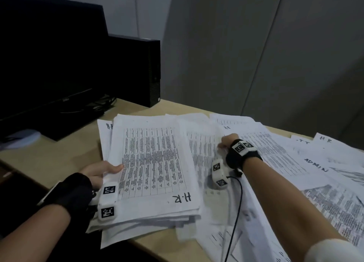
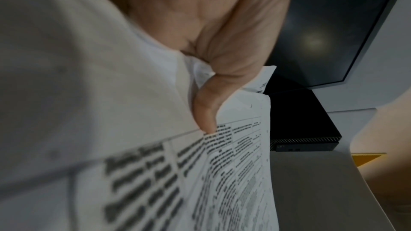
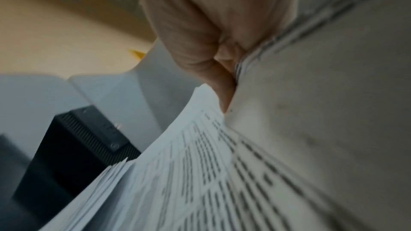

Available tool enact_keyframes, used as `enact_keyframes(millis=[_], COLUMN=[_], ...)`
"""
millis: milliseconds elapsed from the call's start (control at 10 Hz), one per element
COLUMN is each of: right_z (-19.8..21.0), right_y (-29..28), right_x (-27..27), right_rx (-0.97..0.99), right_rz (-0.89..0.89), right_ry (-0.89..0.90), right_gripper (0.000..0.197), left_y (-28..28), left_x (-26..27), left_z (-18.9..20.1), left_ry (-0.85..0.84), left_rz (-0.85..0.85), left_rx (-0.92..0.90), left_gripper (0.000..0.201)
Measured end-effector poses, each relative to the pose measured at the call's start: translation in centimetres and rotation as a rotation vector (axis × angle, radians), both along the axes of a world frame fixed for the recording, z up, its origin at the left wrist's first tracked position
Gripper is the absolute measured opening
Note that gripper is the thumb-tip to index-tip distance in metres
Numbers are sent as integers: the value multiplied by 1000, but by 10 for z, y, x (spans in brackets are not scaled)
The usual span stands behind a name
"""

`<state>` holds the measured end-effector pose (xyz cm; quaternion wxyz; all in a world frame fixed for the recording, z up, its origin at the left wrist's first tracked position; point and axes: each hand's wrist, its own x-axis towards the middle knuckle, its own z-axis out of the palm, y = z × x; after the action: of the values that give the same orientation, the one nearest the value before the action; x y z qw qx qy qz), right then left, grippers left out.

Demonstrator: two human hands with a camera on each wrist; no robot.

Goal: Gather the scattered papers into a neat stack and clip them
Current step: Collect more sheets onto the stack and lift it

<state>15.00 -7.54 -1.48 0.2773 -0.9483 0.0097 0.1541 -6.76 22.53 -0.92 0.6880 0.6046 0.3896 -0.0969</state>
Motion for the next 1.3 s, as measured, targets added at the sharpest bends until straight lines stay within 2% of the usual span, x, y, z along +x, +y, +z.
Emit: enact_keyframes(millis=[100, 200, 300, 400, 500, 600, 700, 800, 900, 1000, 1100, 1200, 1300], right_z=[-5, -7, -3, -10, -20, -22, -16, -17, -10, 4, 8, -3, -8], right_y=[8, 19, 26, 19, 12, 14, 12, 6, 3, 5, 11, 7, 5], right_x=[5, 1, -8, -6, -3, -1, -3, -6, -7, -12, -21, -17, -28], right_rx=[233, 212, 123, -77, -185, -137, -152, -60, 14, 64, 3, 200, 272], right_rz=[-253, -163, -90, -101, -65, -55, -99, -139, -141, -113, -65, -113, -51], right_ry=[66, 53, 68, -6, -12, 8, 34, 36, 77, 145, 145, 120, 249], right_gripper=[36, 41, 41, 41, 48, 77, 89, 76, 77, 69, 68, 88, 98], left_y=[-21, -15, -12, -21, -13, 7, 13, 1, 5, 8, 13, 19, 15], left_x=[3, 20, 44, 53, 52, 51, 47, 38, 35, 32, 32, 32, 33], left_z=[18, 8, -14, -18, -27, -42, -37, -25, -31, -30, -33, -40, -40], left_ry=[-47, -96, -112, -111, -92, -67, -47, -88, -242, -280, -293, -282, -245], left_rz=[4, 43, -64, -49, -19, 26, -102, -166, -130, -101, -94, -47, -49], left_rx=[-54, -149, -13, 118, 170, 90, 73, 86, 128, 29, -51, -78, -127], left_gripper=[17, 37, 42, 37, 39, 56, 66, 31, 30, 35, 33, 33, 25])
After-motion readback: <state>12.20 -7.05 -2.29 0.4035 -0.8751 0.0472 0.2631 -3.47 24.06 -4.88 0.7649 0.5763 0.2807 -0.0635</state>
